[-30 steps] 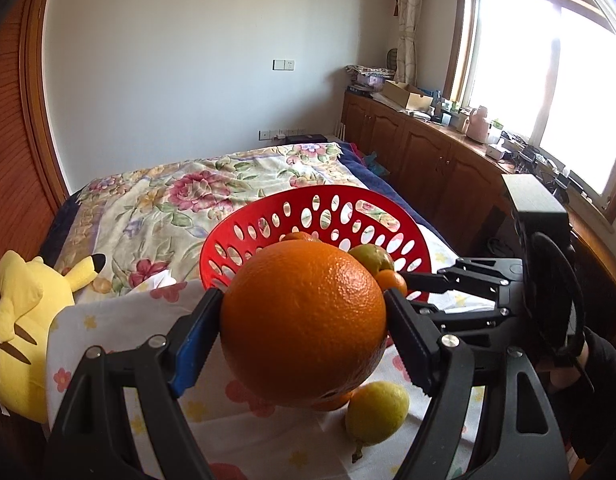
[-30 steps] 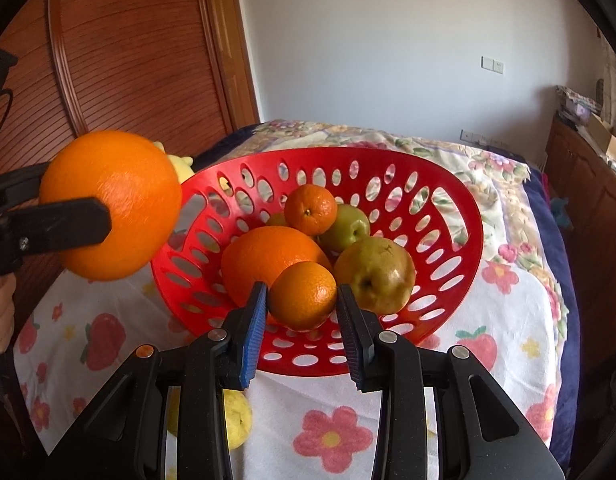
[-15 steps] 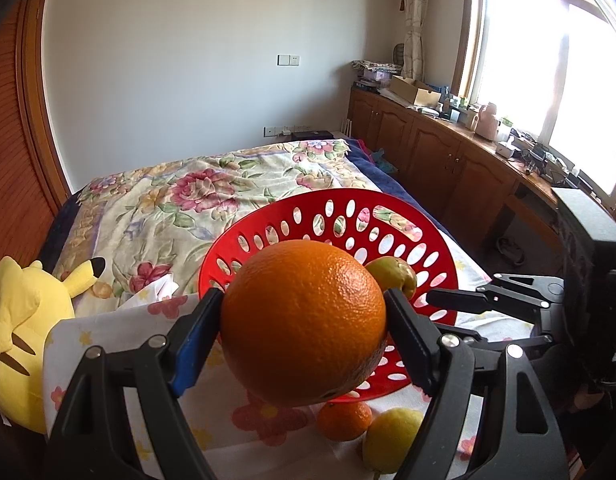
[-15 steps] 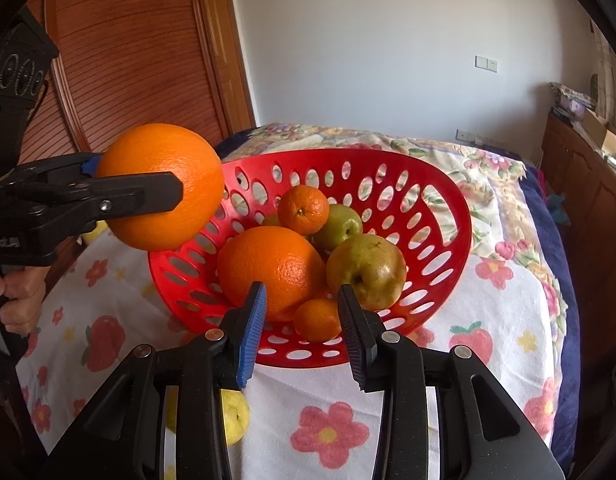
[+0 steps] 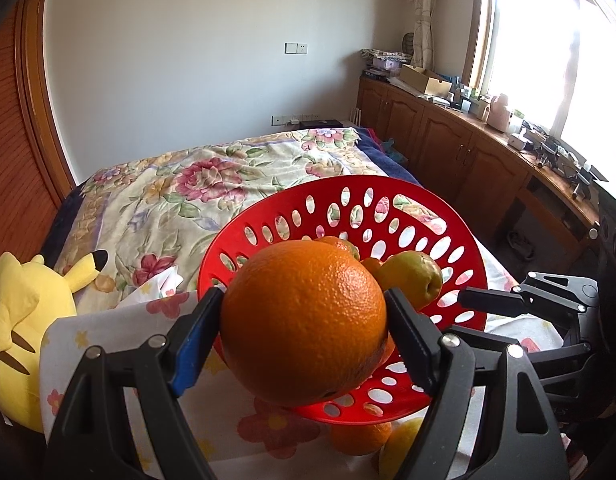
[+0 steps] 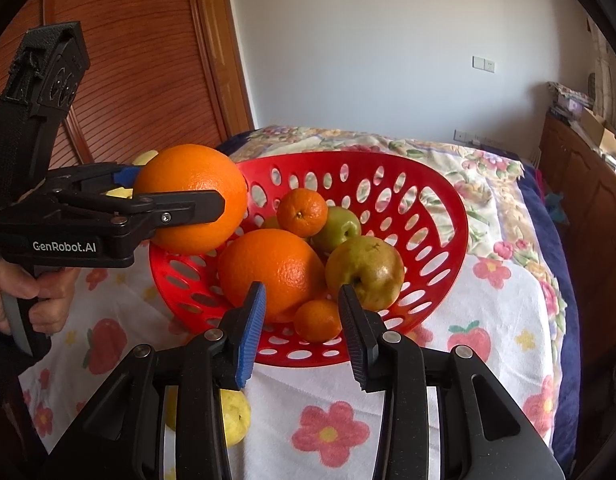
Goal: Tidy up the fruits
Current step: 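Open the right tool to drop the small orange while the left tool releases the large orange into the basket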
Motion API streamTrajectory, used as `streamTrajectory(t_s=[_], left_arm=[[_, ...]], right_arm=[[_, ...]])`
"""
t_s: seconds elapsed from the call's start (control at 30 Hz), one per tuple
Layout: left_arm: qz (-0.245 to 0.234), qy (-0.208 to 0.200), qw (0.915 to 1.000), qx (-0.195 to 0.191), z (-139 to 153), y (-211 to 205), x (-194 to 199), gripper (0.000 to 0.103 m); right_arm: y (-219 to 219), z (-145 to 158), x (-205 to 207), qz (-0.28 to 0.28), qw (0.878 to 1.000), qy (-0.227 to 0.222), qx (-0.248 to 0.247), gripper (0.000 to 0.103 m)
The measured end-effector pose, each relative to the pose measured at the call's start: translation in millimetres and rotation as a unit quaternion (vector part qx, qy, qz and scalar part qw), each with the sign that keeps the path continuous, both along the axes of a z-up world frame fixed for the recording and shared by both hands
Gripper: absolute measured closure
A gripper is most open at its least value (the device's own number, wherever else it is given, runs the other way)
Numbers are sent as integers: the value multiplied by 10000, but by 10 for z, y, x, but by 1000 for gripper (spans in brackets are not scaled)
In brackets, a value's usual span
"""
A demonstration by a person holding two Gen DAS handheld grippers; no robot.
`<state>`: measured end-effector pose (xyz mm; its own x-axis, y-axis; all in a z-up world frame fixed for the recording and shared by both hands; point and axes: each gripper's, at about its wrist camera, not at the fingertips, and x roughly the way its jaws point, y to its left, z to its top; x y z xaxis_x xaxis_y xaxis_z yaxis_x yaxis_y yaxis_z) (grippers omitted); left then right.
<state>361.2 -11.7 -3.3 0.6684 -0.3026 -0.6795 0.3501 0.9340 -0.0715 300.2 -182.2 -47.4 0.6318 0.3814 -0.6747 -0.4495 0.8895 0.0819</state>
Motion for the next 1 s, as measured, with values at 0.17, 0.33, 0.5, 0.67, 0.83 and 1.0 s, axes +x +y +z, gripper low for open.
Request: streamTrajectory(t_s=[0.17,0.33,0.5,0.67,0.83,1.0], left_arm=[[8,17,9999,138,-64,-32,39,22],[60,76,9999,47,-67,2,47,22],[92,86,9999,48,-52,27,72,22],[147,-76,9998,-98,37,53,4,22],[221,-145,9996,-30,95,48,-73,22],[176,-160,9997,-61,118,73,-188,22]], right_arm=[[4,-11,-10,1,10000,14,-4,65],[0,-24,-34,-17,10000,20,-15,64],[-18,-44,-50,-52,10000,49,-17,62],[-30,-33,-70,-80,10000,56,1,60],[-54,4,-114,-108,9999,36,15,60],[-62,38,-187,-121,9999,20,48,60]])
